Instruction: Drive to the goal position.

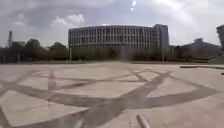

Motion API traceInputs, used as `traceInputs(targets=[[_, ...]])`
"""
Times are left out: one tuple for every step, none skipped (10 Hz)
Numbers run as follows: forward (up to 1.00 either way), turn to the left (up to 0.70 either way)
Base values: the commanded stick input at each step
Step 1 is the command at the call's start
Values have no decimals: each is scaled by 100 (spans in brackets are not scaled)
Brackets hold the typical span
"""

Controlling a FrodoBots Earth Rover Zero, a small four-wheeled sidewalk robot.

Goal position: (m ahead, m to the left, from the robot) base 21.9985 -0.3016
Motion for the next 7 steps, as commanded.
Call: traceInputs(targets=[[100, 0], [100, 0], [100, 0], [100, 0], [100, 0], [100, 0], [100, 0]])
